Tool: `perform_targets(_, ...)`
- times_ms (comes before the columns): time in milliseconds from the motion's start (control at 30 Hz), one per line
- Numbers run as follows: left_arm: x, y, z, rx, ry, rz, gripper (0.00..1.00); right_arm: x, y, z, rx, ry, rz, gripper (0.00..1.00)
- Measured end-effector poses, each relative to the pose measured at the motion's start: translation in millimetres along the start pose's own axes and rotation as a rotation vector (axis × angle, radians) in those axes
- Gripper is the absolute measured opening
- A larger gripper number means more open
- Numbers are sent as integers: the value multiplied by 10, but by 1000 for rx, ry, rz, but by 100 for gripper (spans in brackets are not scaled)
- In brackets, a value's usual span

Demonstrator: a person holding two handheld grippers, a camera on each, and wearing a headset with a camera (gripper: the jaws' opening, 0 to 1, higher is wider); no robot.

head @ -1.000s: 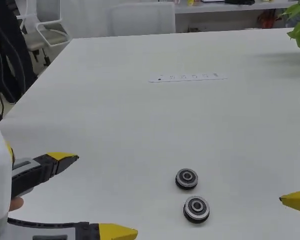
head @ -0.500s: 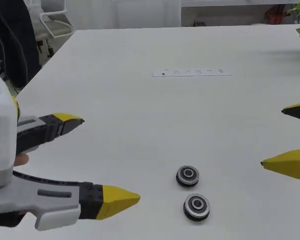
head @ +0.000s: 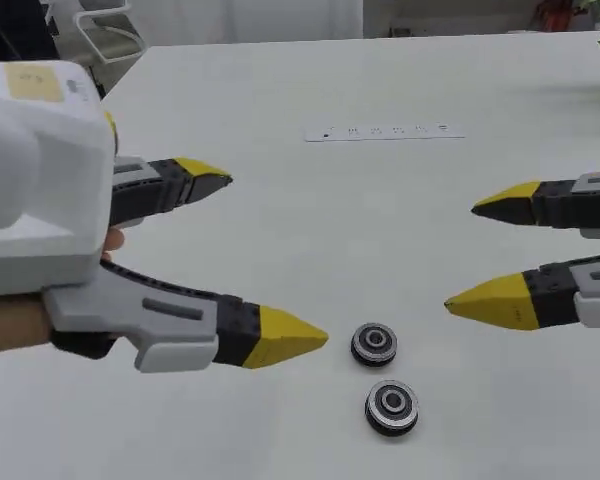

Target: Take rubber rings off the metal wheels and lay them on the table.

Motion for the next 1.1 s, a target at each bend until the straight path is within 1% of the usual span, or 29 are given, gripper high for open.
perform_targets(33,17,60,14,6,13,-14,88,5,27,-28,-4,1,2,63)
perform_targets(67,37,101,22,10,19,-30,87,0,62,-80,-17,0,15,62)
perform_targets(167,107,241,31,27,16,-73,87,-26,118,-185,-35,5,48,60)
perform_targets(200,154,302,25,30,16,-97,87,-34,136,-215,-32,18,60,60)
perform_targets(267,224,406,4,42,24,-114,86,-44,165,-271,-30,20,76,58)
perform_targets(333,287,493,-31,54,26,-133,86,-60,191,-334,-43,18,92,56)
perform_targets(367,321,537,-53,60,15,-141,85,-68,211,-398,-61,19,103,55)
perform_targets(400,376,585,-91,60,6,-163,84,-74,225,-437,-72,24,110,54)
perform_targets(433,421,630,-128,63,9,-174,82,-77,247,-489,-83,23,114,54)
perform_targets(500,474,682,-171,63,16,-185,79,-89,277,-556,-101,24,124,54)
perform_targets(567,530,737,-215,62,29,-199,77,-101,302,-670,-160,23,140,52)
perform_targets(600,553,766,-239,67,24,-206,75,-101,315,-733,-189,23,151,50)
perform_targets(667,585,796,-274,71,12,-217,74,-112,344,-768,-189,28,162,48)
perform_targets(733,621,827,-329,62,15,-229,73,-139,365,-812,-207,28,176,48)
perform_targets(800,643,855,-381,59,14,-239,71,-170,384,-851,-224,16,191,47)
perform_targets(867,652,884,-427,55,3,-245,68,-165,411,-893,-232,10,198,43)
perform_targets(933,664,909,-461,51,-1,-249,64,-188,445,-935,-245,8,208,41)
perform_targets(1000,669,954,-527,32,3,-246,59,-205,466,-980,-267,30,228,40)
perform_targets(1100,661,982,-562,32,-15,-244,56,-201,481,-1002,-267,43,230,38)
Point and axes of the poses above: the centre of the closed fingertips' face, and the gripper's own axes: y roughly forward along the fingers, x roughly to its right, z roughly out of its top, the point moved 5 cm from there along -y, roughly backward along the fingers, and after that the axes turned 13 degrees about y, right-handed, at the moved point
